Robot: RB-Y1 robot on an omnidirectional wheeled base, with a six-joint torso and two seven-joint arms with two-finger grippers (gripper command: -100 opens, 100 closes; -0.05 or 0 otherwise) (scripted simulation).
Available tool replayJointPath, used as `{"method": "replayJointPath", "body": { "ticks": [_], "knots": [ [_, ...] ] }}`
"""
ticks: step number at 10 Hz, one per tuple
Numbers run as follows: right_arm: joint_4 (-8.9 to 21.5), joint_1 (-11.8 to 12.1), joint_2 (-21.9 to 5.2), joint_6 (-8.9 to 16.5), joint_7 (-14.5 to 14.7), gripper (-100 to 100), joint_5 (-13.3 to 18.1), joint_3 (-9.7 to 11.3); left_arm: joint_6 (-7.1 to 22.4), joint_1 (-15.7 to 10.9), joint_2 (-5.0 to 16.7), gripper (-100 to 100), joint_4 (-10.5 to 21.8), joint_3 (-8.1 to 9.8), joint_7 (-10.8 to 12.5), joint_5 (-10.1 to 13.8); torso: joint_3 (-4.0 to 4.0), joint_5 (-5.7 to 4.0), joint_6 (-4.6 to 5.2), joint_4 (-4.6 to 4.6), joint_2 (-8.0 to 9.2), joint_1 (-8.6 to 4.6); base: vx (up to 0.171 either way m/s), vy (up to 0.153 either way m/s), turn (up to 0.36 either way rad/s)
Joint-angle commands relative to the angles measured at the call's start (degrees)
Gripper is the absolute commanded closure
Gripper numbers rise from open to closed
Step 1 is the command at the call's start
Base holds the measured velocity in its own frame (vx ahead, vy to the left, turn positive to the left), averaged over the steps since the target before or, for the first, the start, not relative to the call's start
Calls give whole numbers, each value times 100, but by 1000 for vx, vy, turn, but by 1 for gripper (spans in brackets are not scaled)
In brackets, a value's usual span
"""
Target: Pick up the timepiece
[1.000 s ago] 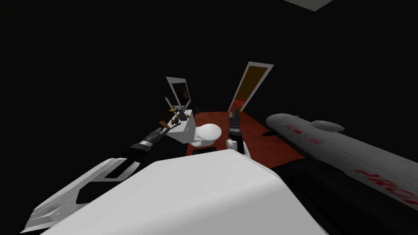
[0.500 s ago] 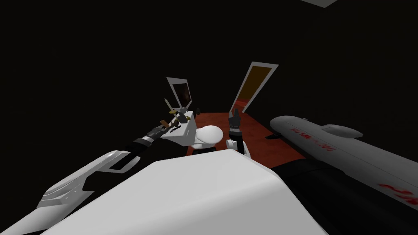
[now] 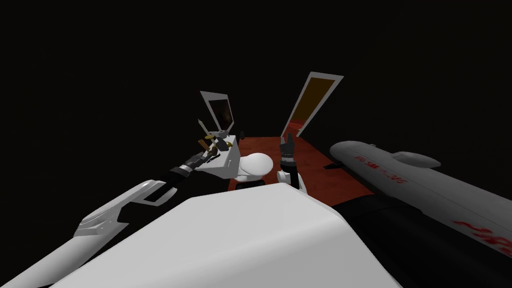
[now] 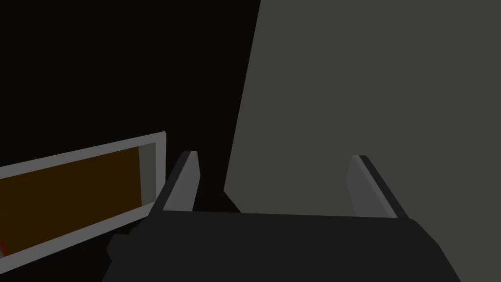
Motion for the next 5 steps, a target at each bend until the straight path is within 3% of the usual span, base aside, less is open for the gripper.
{"method": "replayJointPath", "body": {
  "ticks": [1, 3, 4, 5],
  "knots": [
    [0, 0, 0, 0, 0, 0, 0, 0, -26, -286, 9, -100, 286, -80, -5, 31, 0, 0, 0, 0, 0, 0, -56, -14, 13],
    [0, 1, 0, 0, 0, 0, 0, 0, -26, -333, 9, -100, 461, -80, -5, 31, -12, -1, 0, -4, -22, 2, -8, -3, 5],
    [0, 1, 0, 0, 0, 0, 0, 0, -225, -599, -22, -100, 679, -373, -78, 221, -17, 0, 0, -7, -31, 4, -80, -17, -70],
    [0, 0, 0, 0, 0, 0, 0, 0, -225, -755, -22, -100, 831, -456, -78, 221, -8, 0, 2, -4, -11, -2, -110, -12, -57]
  ]
}}
